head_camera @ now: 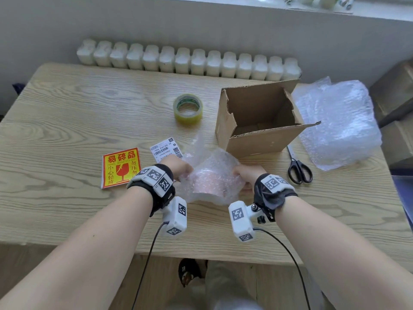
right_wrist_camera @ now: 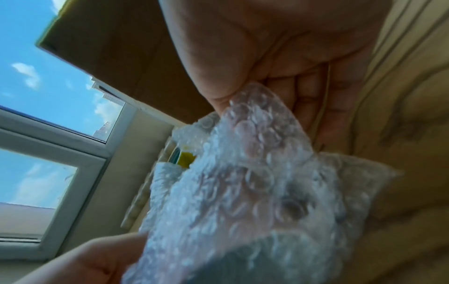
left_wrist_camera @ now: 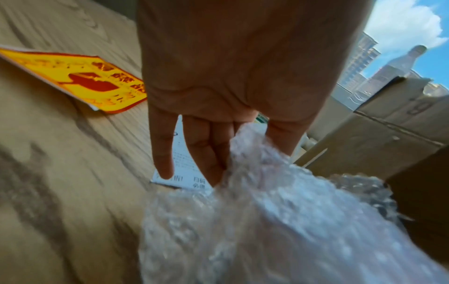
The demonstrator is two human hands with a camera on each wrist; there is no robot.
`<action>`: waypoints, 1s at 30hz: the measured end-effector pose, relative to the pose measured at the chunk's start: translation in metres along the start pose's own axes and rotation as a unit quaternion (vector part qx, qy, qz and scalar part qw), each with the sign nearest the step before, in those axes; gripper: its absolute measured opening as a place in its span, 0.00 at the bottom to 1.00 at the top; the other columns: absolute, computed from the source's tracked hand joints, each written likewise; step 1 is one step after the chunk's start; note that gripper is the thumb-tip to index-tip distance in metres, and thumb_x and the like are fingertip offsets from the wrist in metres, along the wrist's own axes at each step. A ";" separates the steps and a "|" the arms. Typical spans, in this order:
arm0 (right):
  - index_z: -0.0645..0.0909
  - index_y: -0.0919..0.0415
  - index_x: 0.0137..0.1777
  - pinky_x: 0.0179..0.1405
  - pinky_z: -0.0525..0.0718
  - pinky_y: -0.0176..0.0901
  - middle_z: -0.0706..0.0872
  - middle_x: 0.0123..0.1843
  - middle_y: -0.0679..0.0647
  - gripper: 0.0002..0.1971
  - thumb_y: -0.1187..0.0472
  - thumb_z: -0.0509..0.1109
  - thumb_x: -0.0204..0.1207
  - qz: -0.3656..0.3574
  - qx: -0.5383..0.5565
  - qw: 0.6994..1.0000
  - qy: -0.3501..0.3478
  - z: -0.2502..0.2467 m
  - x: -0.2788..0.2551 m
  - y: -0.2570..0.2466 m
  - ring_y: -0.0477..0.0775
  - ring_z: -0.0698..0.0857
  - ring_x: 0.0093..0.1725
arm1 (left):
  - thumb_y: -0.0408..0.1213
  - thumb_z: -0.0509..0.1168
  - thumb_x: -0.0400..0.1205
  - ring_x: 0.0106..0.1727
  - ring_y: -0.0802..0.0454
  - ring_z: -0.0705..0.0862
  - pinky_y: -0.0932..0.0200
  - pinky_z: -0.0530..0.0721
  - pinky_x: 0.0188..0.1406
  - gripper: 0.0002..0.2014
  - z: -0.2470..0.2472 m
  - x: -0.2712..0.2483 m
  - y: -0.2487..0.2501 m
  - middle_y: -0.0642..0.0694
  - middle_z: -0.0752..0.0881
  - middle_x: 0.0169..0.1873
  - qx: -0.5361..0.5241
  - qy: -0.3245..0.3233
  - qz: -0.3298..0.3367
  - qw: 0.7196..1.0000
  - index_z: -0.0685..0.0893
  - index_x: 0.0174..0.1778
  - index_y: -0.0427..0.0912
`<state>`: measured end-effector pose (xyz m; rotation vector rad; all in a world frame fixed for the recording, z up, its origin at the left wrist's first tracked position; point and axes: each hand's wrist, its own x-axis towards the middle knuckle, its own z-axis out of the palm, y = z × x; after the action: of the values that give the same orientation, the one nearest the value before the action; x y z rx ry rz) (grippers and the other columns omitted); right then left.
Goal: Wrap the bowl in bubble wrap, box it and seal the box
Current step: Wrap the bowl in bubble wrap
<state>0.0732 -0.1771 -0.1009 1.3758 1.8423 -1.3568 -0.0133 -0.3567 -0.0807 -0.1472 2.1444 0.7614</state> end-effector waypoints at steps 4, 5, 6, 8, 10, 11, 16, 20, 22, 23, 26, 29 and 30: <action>0.75 0.66 0.37 0.60 0.85 0.56 0.85 0.41 0.60 0.10 0.59 0.69 0.71 0.009 -0.044 0.999 0.004 0.000 -0.002 -0.003 0.63 0.87 0.53 | 0.33 0.65 0.78 0.33 0.48 0.81 0.62 0.75 0.25 0.08 -0.003 -0.002 -0.001 0.39 0.85 0.43 0.025 0.000 -0.014 1.000 0.81 0.48 0.34; 0.76 0.65 0.37 0.60 0.85 0.57 0.86 0.43 0.61 0.10 0.58 0.69 0.71 0.011 -0.049 0.999 -0.005 0.000 -0.001 -0.003 0.63 0.88 0.53 | 0.34 0.64 0.78 0.32 0.49 0.81 0.62 0.74 0.24 0.07 -0.002 -0.003 -0.003 0.39 0.85 0.42 0.026 0.003 -0.019 0.999 0.80 0.48 0.34; 0.78 0.65 0.39 0.59 0.86 0.59 0.87 0.45 0.62 0.09 0.58 0.70 0.70 0.014 -0.048 0.999 -0.014 -0.001 0.000 -0.003 0.64 0.88 0.53 | 0.34 0.63 0.79 0.32 0.49 0.81 0.62 0.74 0.25 0.07 -0.002 -0.003 -0.006 0.39 0.85 0.42 0.026 0.007 -0.021 0.999 0.80 0.48 0.34; 0.80 0.66 0.43 0.56 0.87 0.60 0.88 0.45 0.63 0.09 0.60 0.72 0.69 0.019 -0.037 0.999 -0.015 -0.003 0.003 -0.001 0.64 0.89 0.50 | 0.35 0.62 0.79 0.32 0.50 0.82 0.64 0.76 0.25 0.09 0.000 -0.004 -0.010 0.40 0.86 0.41 0.023 0.012 -0.020 0.999 0.80 0.50 0.34; 0.78 0.66 0.40 0.54 0.88 0.57 0.86 0.40 0.61 0.07 0.62 0.71 0.71 0.014 -0.047 0.999 -0.010 -0.006 0.000 0.000 0.61 0.89 0.45 | 0.34 0.60 0.80 0.29 0.52 0.82 0.68 0.76 0.18 0.06 0.000 -0.006 -0.011 0.41 0.85 0.35 0.018 0.012 -0.016 1.000 0.79 0.47 0.34; 0.77 0.65 0.38 0.50 0.89 0.52 0.85 0.38 0.59 0.07 0.63 0.70 0.73 0.008 -0.052 0.999 -0.003 -0.007 0.000 0.002 0.59 0.88 0.41 | 0.33 0.60 0.80 0.28 0.53 0.81 0.70 0.73 0.12 0.05 -0.001 -0.007 -0.011 0.42 0.84 0.32 0.015 0.014 -0.016 1.000 0.78 0.44 0.35; 0.79 0.61 0.15 0.42 0.86 0.43 0.82 0.17 0.48 0.27 0.69 0.61 0.79 -0.024 -0.136 0.989 0.055 -0.026 -0.010 0.017 0.54 0.85 0.36 | 0.35 0.61 0.79 0.30 0.51 0.85 0.67 0.78 0.19 0.06 -0.009 -0.009 -0.027 0.44 0.86 0.32 0.053 0.050 -0.009 0.997 0.81 0.46 0.36; 0.80 0.60 0.60 0.34 0.81 0.40 0.82 0.21 0.49 0.13 0.70 0.60 0.80 -0.097 -0.120 0.985 0.073 -0.041 -0.010 0.018 0.55 0.82 0.36 | 0.34 0.62 0.80 0.27 0.54 0.83 0.70 0.73 0.12 0.04 -0.009 -0.015 -0.030 0.45 0.84 0.30 0.029 0.032 -0.010 0.999 0.79 0.43 0.37; 0.82 0.55 0.58 0.41 0.82 0.42 0.83 0.32 0.50 0.14 0.69 0.62 0.78 -0.154 -0.133 0.974 0.099 -0.035 -0.018 0.005 0.55 0.84 0.40 | 0.35 0.62 0.79 0.28 0.53 0.83 0.68 0.77 0.21 0.04 -0.006 -0.016 -0.026 0.45 0.84 0.29 0.025 0.035 0.006 0.999 0.78 0.39 0.39; 0.85 0.54 0.55 0.46 0.84 0.44 0.85 0.36 0.49 0.12 0.67 0.64 0.77 -0.197 -0.134 0.965 0.106 -0.030 -0.022 -0.003 0.55 0.85 0.42 | 0.35 0.62 0.78 0.29 0.52 0.84 0.66 0.78 0.25 0.05 -0.005 -0.016 -0.023 0.45 0.84 0.28 0.028 0.036 0.012 0.999 0.78 0.38 0.39; 0.88 0.50 0.48 0.57 0.83 0.44 0.90 0.49 0.48 0.09 0.60 0.66 0.74 -0.320 -0.162 0.928 0.097 -0.011 -0.046 -0.023 0.52 0.85 0.51 | 0.35 0.62 0.77 0.32 0.49 0.85 0.62 0.79 0.34 0.05 -0.003 -0.017 -0.021 0.45 0.85 0.27 0.023 0.035 0.018 0.999 0.78 0.36 0.39; 0.87 0.48 0.55 0.61 0.82 0.42 0.89 0.57 0.46 0.12 0.53 0.71 0.73 -0.388 -0.270 0.881 0.014 0.007 -0.065 -0.031 0.45 0.85 0.56 | 0.35 0.62 0.75 0.39 0.45 0.88 0.56 0.85 0.45 0.06 -0.002 -0.017 -0.021 0.44 0.87 0.27 0.015 0.037 0.017 0.999 0.79 0.33 0.39; 0.85 0.49 0.62 0.63 0.81 0.42 0.87 0.61 0.46 0.18 0.50 0.74 0.71 -0.385 -0.315 0.867 -0.030 0.013 -0.069 -0.029 0.45 0.84 0.59 | 0.35 0.62 0.75 0.41 0.44 0.89 0.53 0.86 0.49 0.06 -0.002 -0.017 -0.022 0.43 0.87 0.28 0.012 0.038 0.016 0.999 0.79 0.33 0.39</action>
<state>0.0712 -0.2198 -0.0380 0.2471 2.5941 -0.9043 0.0038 -0.3786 -0.0777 -0.1303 2.2330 0.7588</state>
